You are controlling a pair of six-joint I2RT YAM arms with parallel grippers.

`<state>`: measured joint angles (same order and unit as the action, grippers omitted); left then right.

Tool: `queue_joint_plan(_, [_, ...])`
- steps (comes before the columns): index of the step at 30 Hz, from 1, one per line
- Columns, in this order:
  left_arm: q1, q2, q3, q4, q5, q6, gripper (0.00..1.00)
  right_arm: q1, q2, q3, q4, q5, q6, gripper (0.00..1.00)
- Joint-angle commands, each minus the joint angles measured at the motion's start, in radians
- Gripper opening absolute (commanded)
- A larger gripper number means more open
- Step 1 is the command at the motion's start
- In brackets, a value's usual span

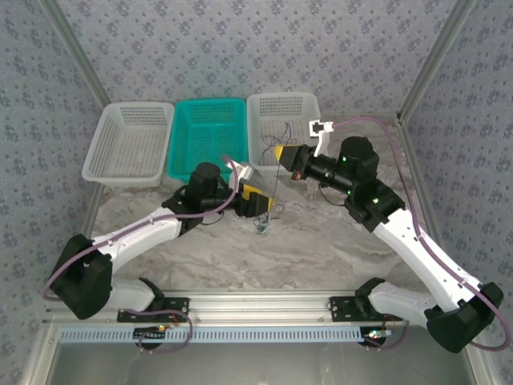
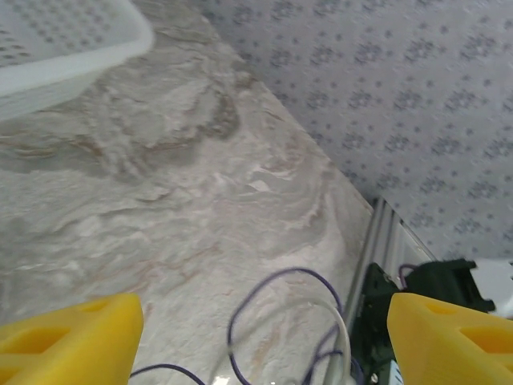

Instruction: Untangle the cables

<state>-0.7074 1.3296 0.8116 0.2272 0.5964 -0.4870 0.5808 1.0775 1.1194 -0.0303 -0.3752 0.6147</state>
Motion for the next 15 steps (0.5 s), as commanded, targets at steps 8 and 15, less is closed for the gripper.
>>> queue_joint_plan(8, [-0.027, 0.159, 0.016, 0.078, 0.129, -0.029, 0.79, 0.016, 0.014, 0.050, 0.036, -0.007, -0.017, 0.00])
queue_joint_plan(15, [-0.078, 0.207, -0.021, 0.202, 0.138, -0.072, 0.79, 0.018, -0.013, 0.049, -0.009, 0.091, -0.030, 0.00])
